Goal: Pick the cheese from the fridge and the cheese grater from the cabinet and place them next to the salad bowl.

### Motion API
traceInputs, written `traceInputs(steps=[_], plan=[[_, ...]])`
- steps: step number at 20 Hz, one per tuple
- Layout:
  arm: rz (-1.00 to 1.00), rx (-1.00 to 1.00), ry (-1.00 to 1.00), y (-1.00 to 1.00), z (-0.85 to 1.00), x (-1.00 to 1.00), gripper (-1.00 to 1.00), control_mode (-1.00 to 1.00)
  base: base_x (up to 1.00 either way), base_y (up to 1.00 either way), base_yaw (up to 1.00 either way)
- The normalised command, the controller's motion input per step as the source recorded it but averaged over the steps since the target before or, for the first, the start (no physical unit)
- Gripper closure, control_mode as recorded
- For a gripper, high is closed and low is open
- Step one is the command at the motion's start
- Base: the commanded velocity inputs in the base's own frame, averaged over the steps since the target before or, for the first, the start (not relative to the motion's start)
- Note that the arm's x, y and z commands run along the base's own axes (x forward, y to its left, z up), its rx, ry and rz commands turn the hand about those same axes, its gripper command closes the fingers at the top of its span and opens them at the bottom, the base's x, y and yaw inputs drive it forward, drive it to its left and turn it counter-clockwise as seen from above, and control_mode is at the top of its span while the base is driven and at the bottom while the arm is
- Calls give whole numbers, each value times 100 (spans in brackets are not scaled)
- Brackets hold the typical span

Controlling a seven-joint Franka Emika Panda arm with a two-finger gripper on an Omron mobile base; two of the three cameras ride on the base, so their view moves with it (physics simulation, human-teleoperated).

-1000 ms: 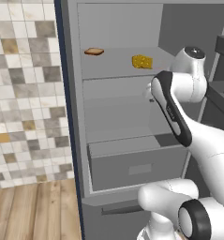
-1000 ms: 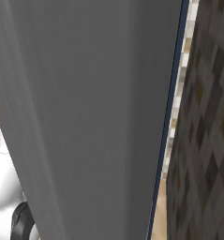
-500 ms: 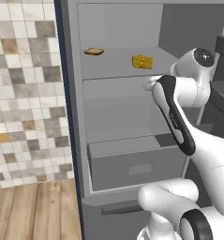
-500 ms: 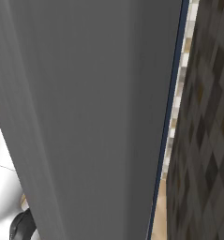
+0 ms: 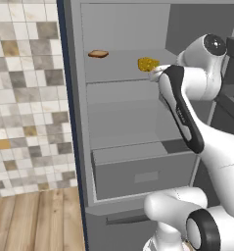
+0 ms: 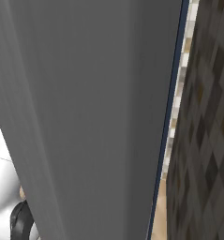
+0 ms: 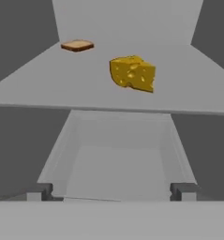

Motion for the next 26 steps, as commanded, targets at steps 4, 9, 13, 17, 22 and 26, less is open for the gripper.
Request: traceInputs(steps=[4,9,13,17,22,26], plan=[[0,0,-12,0,56,0,-100,-100,0,0,0],[0,0,-12,0,19,32,-100,-100,0,0,0],[0,-3,-2,-1,-5,75,-100,-100,0,0,0],[0,-4,0,-1,-14,19,-100,-100,0,0,0],[2,0,0,-13,-3,5,-100,-100,0,0,0],[3,0,0,-22,-13,21,-100,-100,0,0,0]])
